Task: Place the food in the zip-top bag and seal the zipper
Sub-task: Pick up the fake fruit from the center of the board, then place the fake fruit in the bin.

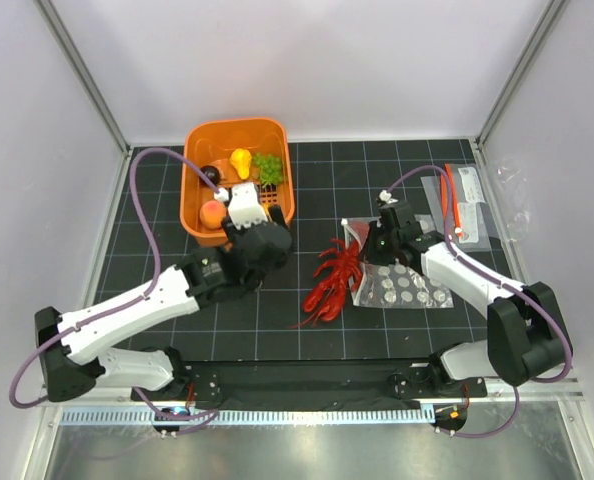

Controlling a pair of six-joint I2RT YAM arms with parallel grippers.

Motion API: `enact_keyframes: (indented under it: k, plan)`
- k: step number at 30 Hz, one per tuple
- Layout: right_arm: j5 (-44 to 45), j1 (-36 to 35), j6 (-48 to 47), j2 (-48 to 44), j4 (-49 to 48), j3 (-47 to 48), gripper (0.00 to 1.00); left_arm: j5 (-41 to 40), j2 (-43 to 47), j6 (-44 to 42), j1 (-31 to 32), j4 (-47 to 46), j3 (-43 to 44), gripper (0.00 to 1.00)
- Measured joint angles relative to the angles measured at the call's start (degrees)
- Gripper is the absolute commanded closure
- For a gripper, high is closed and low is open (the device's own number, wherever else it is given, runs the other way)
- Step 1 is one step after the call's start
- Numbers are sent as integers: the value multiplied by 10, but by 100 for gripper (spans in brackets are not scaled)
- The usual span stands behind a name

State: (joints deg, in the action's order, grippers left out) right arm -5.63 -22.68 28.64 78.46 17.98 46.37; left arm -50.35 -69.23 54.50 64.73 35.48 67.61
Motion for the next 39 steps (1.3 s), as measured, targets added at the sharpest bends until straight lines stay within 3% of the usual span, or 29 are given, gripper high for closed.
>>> enact_keyframes:
  k: [5, 11, 14, 15, 16, 22, 27, 32, 35, 39]
  plan:
    - [1, 0, 0, -7, 1, -6, 99, 42, -28, -84, -126, -38, 10, 59]
    - [2, 0, 0, -19, 2, -6, 99, 133, -107, -116, -239, -57, 46, 64]
    - [2, 0, 0, -20, 2, -6, 99, 160, -161, -129, -267, -64, 65, 39]
    - [2, 0, 0, -20, 3, -6, 99, 167, -173, -132, -269, -66, 69, 13]
    - [2, 0, 0, -20, 3, -6, 99, 178, -186, -138, -273, -66, 73, 1]
    - [2, 0, 0, -20, 7, -6, 99, 228, -221, -148, -299, -30, 123, 0]
    - [2, 0, -1, -20, 12, -6, 99, 303, -170, -218, -301, -23, 114, 0]
    - [3, 0, -3, -20, 14, -6, 99, 395, -48, -298, -262, -13, 44, 12]
    - [3, 0, -4, -20, 14, -6, 99, 429, 10, -329, -223, -9, 7, 25]
    - [1, 0, -4, -20, 14, -6, 99, 475, 28, -362, -200, -11, -33, 33]
